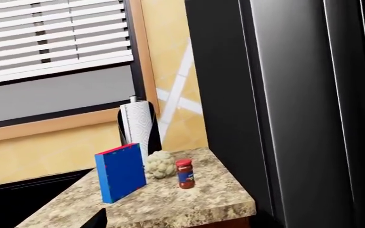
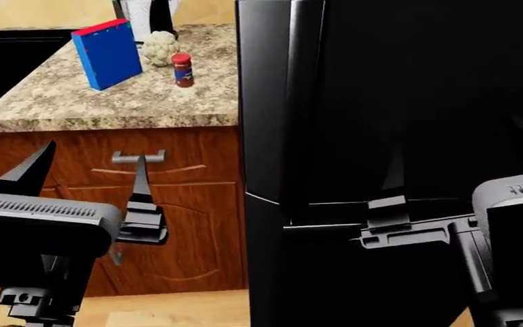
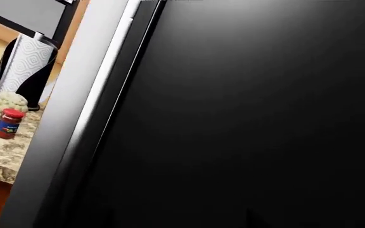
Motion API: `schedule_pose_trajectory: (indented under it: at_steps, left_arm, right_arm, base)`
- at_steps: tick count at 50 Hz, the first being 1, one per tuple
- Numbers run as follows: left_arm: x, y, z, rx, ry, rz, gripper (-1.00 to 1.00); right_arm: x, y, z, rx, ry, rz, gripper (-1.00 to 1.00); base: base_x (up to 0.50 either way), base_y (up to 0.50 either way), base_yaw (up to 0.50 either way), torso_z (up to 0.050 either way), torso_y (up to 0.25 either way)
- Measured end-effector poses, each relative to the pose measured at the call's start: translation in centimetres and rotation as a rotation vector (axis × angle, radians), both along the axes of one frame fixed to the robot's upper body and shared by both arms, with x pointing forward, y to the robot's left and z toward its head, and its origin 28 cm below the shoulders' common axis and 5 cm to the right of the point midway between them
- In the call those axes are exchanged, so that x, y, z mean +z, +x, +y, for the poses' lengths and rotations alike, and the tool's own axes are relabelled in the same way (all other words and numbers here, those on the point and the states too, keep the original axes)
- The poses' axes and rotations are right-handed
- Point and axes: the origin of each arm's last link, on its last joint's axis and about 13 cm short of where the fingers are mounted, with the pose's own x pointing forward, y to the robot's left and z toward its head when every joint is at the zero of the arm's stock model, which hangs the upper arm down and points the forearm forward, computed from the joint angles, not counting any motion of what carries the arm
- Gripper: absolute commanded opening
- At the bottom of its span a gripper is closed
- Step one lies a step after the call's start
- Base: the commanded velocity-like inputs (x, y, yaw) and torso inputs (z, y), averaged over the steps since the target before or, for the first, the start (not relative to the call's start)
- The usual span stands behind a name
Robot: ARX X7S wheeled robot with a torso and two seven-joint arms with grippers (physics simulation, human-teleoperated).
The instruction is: Open the fridge door
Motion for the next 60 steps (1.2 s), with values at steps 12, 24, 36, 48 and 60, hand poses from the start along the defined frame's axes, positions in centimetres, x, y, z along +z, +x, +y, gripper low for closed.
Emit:
schedule_pose_trajectory:
  at_steps: [12, 24, 36, 48, 60]
  left_arm:
    - [0.22, 0.16, 0.18, 0.011, -0.049, 0.013, 1.00]
    - [0.30, 0.19, 0.14, 0.009, -0.064, 0.015, 1.00]
    - [0.35, 0.20, 0.19, 0.013, -0.063, 0.012, 1.00]
    - [0.22, 0.24, 0.22, 0.016, -0.054, 0.012, 1.00]
    - [0.12, 0.23, 0.19, 0.013, -0.053, 0.015, 1.00]
  right_arm:
    - [0.09, 0.08, -0.23, -0.005, 0.028, -0.010, 1.00]
    - [0.19, 0.25, -0.40, -0.017, 0.060, -0.020, 1.00]
    - [0.32, 0.39, -0.36, -0.012, 0.069, -0.028, 1.00]
    - [0.26, 0.29, -0.21, -0.009, 0.038, -0.013, 1.00]
    - [0.34, 0.06, -0.20, -0.005, 0.022, -0.030, 1.00]
  base:
    - [0.00, 0.00, -0.50, 0.000, 0.000]
    - [0.02, 0.16, -0.08, 0.000, 0.000]
    - [0.07, 0.49, 0.00, 0.000, 0.000]
    - [0.03, 0.21, 0.00, 0.000, 0.000]
    - [0.00, 0.00, -0.39, 0.000, 0.000]
